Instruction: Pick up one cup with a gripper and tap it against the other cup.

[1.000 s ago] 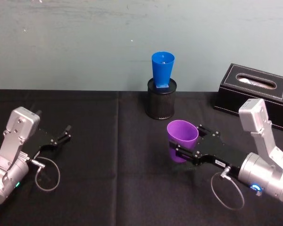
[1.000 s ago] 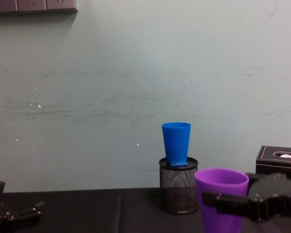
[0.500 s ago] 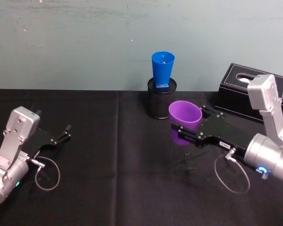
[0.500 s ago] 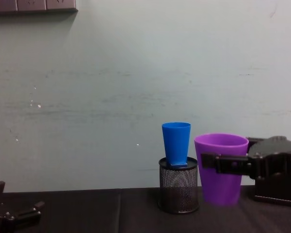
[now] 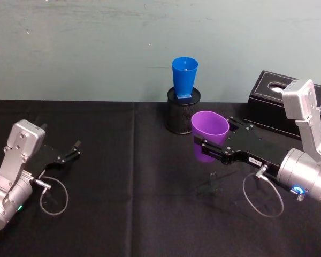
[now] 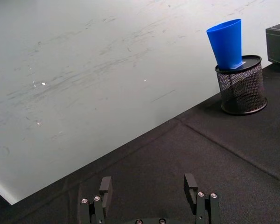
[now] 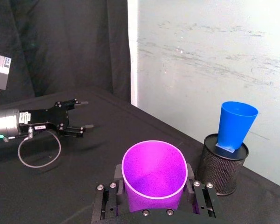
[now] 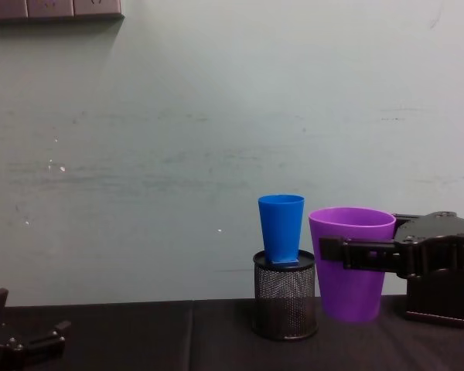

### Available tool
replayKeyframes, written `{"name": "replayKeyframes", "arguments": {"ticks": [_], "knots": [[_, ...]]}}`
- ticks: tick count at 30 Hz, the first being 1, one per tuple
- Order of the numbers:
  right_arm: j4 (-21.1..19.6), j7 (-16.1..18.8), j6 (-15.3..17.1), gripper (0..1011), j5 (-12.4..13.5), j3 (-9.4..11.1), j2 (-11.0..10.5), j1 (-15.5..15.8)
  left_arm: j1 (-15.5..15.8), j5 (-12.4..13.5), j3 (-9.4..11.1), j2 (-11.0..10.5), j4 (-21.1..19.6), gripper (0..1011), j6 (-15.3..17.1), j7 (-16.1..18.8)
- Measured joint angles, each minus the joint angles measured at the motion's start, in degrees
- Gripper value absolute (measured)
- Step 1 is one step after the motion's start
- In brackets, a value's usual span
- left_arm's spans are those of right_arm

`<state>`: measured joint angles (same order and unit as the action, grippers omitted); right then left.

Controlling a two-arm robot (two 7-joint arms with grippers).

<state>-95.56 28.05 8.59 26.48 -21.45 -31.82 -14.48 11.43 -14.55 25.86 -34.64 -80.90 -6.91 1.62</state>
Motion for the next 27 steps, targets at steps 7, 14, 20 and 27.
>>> {"name": "replayKeyframes", "arguments": {"ticks": [7, 14, 20, 27], "knots": [[0.1, 0.0, -0.1, 729, -0.2, 0.0, 0.0, 0.0, 0.0, 0.0, 0.0, 0.0, 0.0, 1011, 0.0, 0.0], [0.1, 0.0, -0.2, 729, -0.2, 0.0, 0.1, 0.0, 0.0, 0.0, 0.0, 0.0, 0.0, 1011, 0.0, 0.0], [0.1, 0.0, -0.2, 729, -0.3, 0.0, 0.1, 0.0, 0.0, 0.0, 0.0, 0.0, 0.0, 1011, 0.0, 0.0], [0.1, 0.1, -0.3, 729, -0.3, 0.0, 0.1, 0.0, 0.0, 0.0, 0.0, 0.0, 0.0, 1012, 0.0, 0.0]]}}
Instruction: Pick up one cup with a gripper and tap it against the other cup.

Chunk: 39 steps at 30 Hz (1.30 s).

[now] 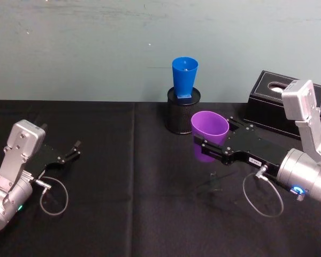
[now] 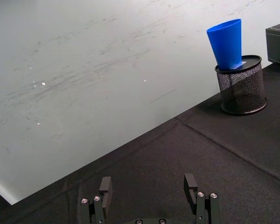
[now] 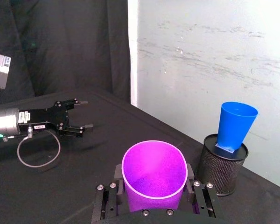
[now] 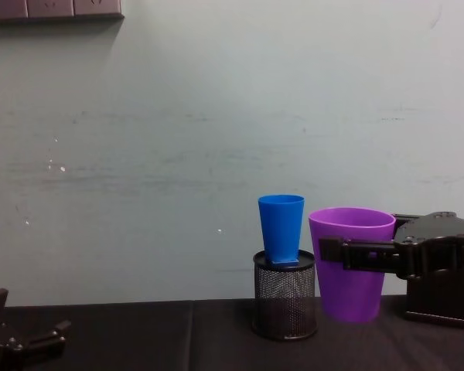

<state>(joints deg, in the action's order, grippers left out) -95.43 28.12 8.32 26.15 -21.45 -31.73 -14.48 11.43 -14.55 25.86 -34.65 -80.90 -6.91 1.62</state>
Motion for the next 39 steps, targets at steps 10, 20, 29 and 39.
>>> {"name": "replayKeyframes", "arguments": {"ticks": [10, 20, 29, 39], "knots": [[0.0, 0.1, 0.0, 729, 0.0, 0.0, 0.0, 0.0, 0.0, 0.0, 0.0, 0.0, 0.0, 1011, 0.0, 0.0], [0.0, 0.1, 0.0, 729, 0.0, 0.0, 0.0, 0.0, 0.0, 0.0, 0.0, 0.0, 0.0, 1011, 0.0, 0.0], [0.8, 0.1, 0.6, 729, 0.4, -0.8, 0.4, -1.5, 0.0, 0.0, 0.0, 0.0, 0.0, 1011, 0.0, 0.0], [4.4, 1.0, 2.4, 729, 2.6, -2.1, 2.0, -6.8, 0.0, 0.0, 0.0, 0.0, 0.0, 1011, 0.0, 0.0]]}}
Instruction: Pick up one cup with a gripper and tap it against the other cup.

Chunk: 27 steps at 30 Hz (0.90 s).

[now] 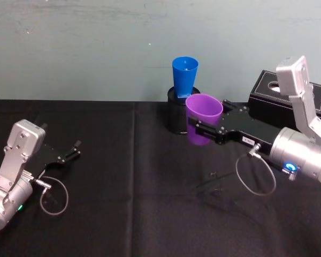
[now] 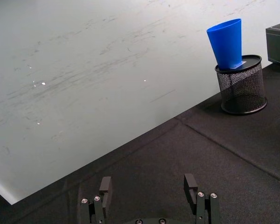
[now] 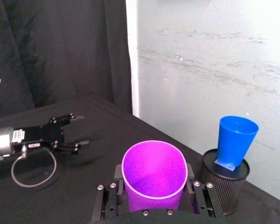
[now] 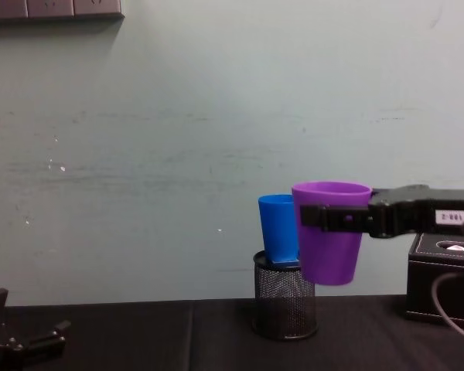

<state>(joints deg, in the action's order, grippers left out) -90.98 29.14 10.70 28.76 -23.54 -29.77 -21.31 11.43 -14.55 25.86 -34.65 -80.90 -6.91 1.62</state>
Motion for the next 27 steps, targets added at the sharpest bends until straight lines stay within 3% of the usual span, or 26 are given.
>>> {"name": "replayKeyframes", "arguments": {"ticks": [12, 27], "knots": [[8.8, 0.3, 0.5, 729, 0.9, -1.9, 2.9, -8.4, 0.0, 0.0, 0.0, 0.0, 0.0, 1011, 0.0, 0.0], [20.1, 1.7, -3.1, 729, 0.5, -3.5, 7.3, -15.7, 0.0, 0.0, 0.0, 0.0, 0.0, 1011, 0.0, 0.0]]}}
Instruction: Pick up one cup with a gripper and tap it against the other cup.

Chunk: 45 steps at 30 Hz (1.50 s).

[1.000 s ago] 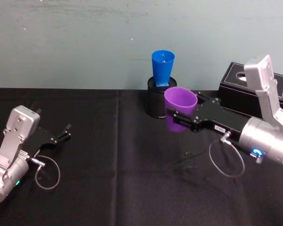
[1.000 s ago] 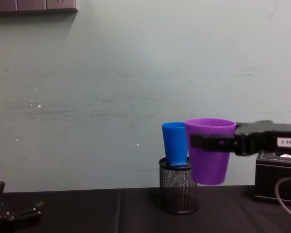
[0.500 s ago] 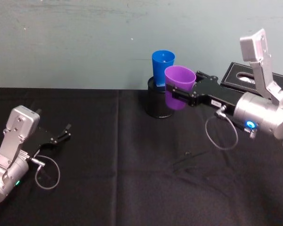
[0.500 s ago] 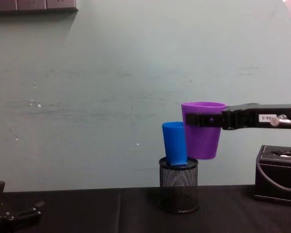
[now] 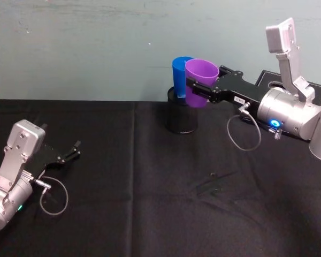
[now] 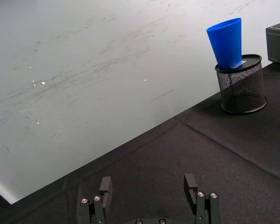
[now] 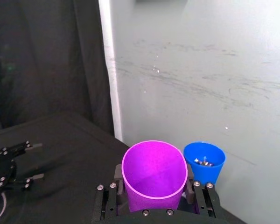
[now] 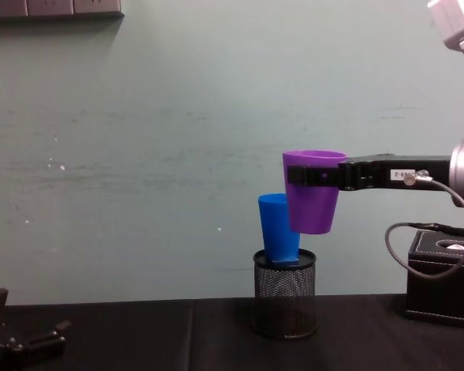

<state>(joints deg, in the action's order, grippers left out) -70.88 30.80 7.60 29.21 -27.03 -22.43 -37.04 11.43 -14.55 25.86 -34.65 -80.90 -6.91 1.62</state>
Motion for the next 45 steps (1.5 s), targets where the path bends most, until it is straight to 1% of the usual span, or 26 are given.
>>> {"name": "replayKeyframes", "arguments": {"ticks": [12, 32, 45], "knots": [[6.9, 0.9, -1.7, 729, -1.5, -0.7, 2.6, -4.1, 0.0, 0.0, 0.0, 0.0, 0.0, 1011, 0.0, 0.0], [16.9, 2.7, -4.3, 729, -4.1, -1.1, 6.7, -9.6, 0.0, 0.0, 0.0, 0.0, 0.0, 1011, 0.0, 0.0], [21.1, 3.5, -5.9, 729, -5.4, -0.6, 8.8, -11.6, 0.0, 0.0, 0.0, 0.0, 0.0, 1011, 0.0, 0.0]]}}
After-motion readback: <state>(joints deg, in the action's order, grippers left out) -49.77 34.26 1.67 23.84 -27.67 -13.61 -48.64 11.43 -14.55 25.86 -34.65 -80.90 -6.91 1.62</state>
